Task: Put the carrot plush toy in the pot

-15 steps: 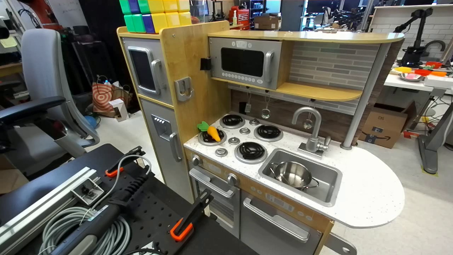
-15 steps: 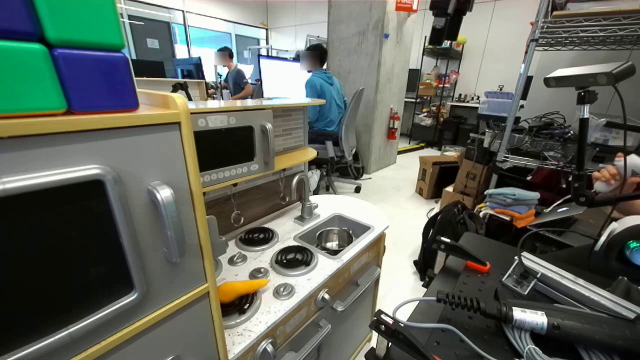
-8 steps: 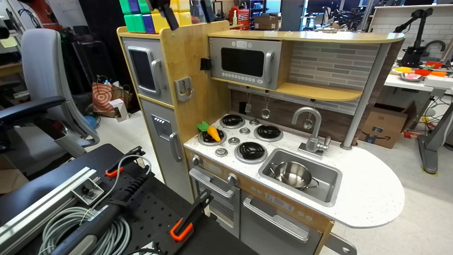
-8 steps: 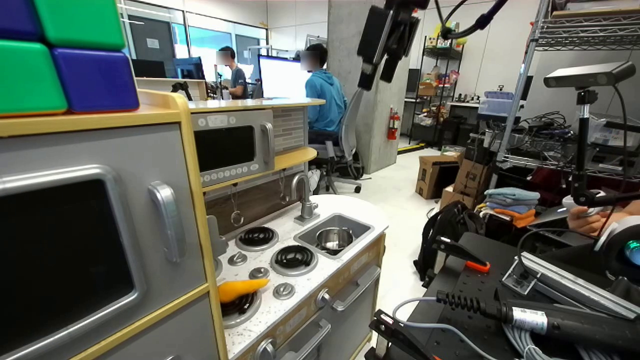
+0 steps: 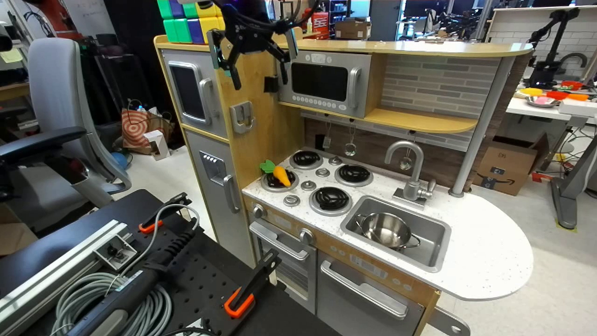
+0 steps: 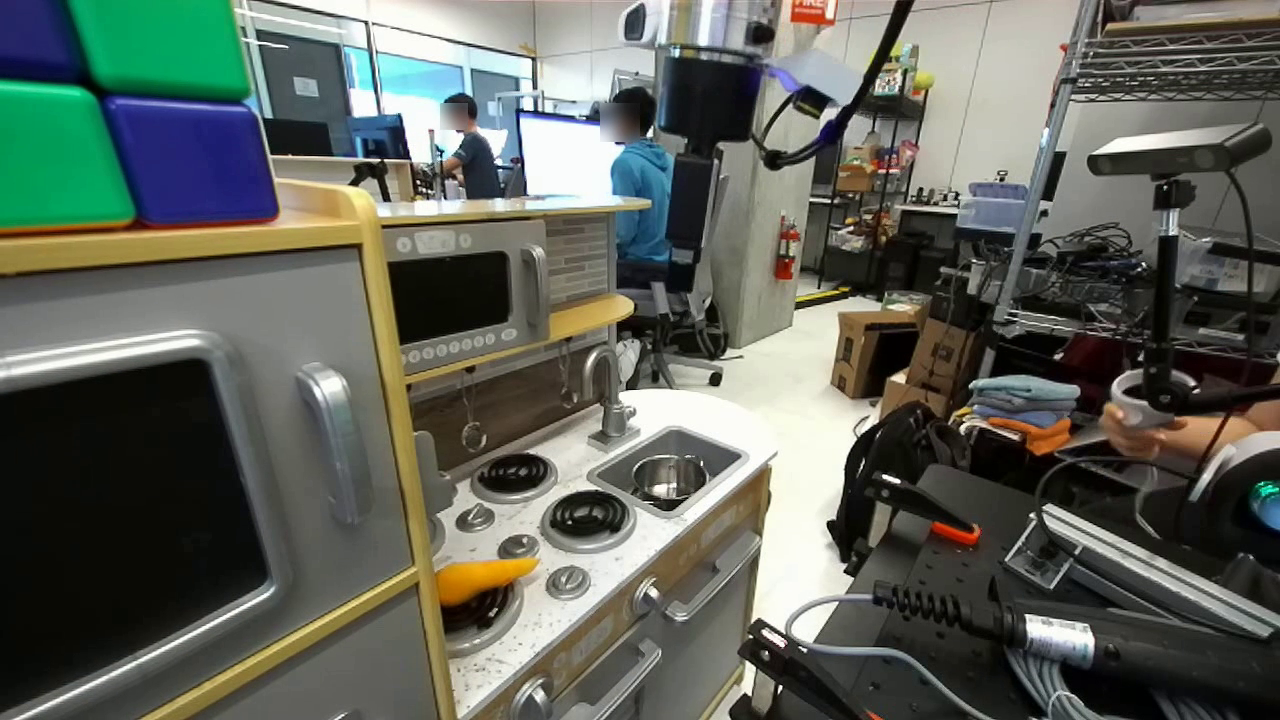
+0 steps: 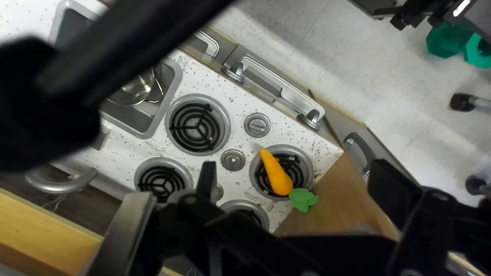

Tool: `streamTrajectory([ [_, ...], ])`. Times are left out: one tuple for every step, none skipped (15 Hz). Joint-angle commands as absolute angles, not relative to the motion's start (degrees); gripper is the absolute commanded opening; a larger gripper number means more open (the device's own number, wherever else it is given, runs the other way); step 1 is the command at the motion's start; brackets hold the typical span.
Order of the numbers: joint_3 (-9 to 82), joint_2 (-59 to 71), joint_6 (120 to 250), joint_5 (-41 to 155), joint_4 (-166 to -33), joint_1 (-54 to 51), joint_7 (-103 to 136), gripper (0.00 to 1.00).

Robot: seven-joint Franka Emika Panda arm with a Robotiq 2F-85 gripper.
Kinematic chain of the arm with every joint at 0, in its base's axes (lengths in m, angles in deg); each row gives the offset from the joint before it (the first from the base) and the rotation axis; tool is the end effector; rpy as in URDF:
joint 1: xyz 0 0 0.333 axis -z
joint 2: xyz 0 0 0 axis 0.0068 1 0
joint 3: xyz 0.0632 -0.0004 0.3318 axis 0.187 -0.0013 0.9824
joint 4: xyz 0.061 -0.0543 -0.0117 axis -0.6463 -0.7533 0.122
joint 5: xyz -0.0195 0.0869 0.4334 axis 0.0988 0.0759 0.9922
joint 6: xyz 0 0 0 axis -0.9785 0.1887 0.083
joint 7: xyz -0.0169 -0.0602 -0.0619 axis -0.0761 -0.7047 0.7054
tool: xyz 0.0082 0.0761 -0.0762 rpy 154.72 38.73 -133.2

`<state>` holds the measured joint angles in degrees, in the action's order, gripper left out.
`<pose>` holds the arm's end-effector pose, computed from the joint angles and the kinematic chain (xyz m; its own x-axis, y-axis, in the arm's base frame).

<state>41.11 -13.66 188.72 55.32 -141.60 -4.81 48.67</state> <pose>0.5416 0.0448 0.3477 0.8103 0.5818 0.0704 0.5740 -0.8121 0.1048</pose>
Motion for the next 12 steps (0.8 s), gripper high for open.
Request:
streamTrajectory([
  [41.77, -12.11, 187.09, 55.34, -139.87, -4.17, 50.18, 1.00],
  [41.88, -11.02, 186.25, 55.32, -138.65, -4.09, 50.95, 1.00],
  [41.95, -10.45, 185.99, 55.31, -138.01, -4.04, 51.28, 1.00],
  [41.97, -10.23, 185.87, 55.31, -137.70, -4.02, 51.46, 1.00],
  [41.98, -10.22, 185.75, 55.31, -137.58, -4.03, 51.55, 1.00],
  [41.90, -10.37, 182.00, 51.11, -137.79, -3.96, 53.47, 1.00],
  [41.61, -9.90, 182.42, 49.72, -138.82, -3.63, 56.61, 1.00],
  [41.19, -8.71, 182.26, 47.11, -139.01, -3.18, 57.62, 1.00],
  [41.04, -7.28, 183.32, 44.44, -139.26, -2.92, 58.70, 1.00],
  [41.16, -6.32, 183.87, 42.65, -139.68, -2.75, 60.29, 1.00],
  [41.30, -5.17, 184.33, 41.26, -139.87, -2.49, 62.05, 1.00],
  [41.52, -4.00, 184.28, 40.21, -140.01, -2.37, 63.72, 1.00],
])
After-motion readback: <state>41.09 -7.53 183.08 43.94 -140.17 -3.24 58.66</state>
